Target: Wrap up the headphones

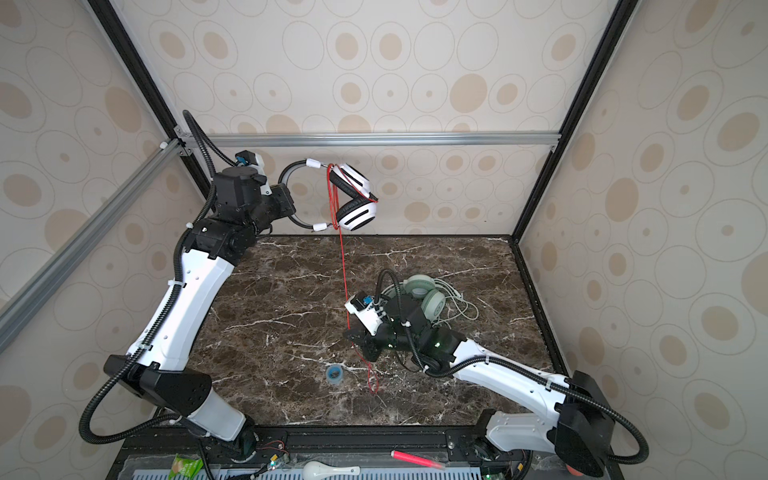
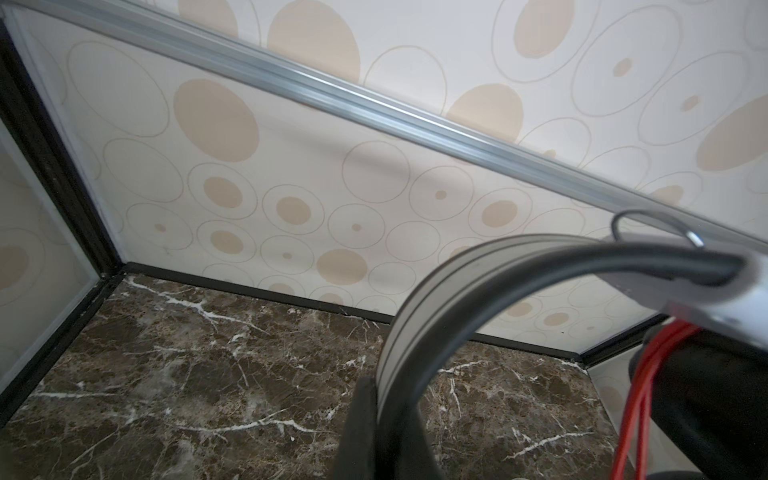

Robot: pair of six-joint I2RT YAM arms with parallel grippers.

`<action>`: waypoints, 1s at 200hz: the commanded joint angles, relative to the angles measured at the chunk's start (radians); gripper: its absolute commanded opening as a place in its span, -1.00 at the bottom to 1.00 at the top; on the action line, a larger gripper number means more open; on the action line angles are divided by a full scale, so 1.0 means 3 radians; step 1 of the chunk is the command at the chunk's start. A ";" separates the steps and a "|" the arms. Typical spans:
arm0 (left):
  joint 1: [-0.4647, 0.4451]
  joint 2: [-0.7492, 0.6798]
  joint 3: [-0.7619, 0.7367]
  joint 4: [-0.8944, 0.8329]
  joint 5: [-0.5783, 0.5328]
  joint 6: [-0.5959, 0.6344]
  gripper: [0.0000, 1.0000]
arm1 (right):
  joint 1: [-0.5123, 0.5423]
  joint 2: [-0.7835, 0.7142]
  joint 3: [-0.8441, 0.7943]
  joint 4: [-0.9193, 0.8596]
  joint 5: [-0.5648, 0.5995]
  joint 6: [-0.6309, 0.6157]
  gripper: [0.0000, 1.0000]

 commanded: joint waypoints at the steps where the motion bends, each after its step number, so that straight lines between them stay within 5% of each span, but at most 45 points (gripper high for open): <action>1: 0.0034 -0.0040 -0.0088 0.0516 -0.0347 -0.0032 -1.00 | 0.0228 -0.0033 0.0271 -0.0655 0.0201 -0.0249 -1.00; 104: -0.0044 -0.0604 -0.1625 0.1067 -0.0796 0.1032 -1.00 | 0.0392 0.0213 0.1700 -0.1939 0.0559 -0.0853 -1.00; 200: -0.0175 -0.1226 -0.2262 0.0802 -0.0097 0.1560 -1.00 | -0.0398 0.0776 0.2832 -0.2727 0.0414 -0.1269 -1.00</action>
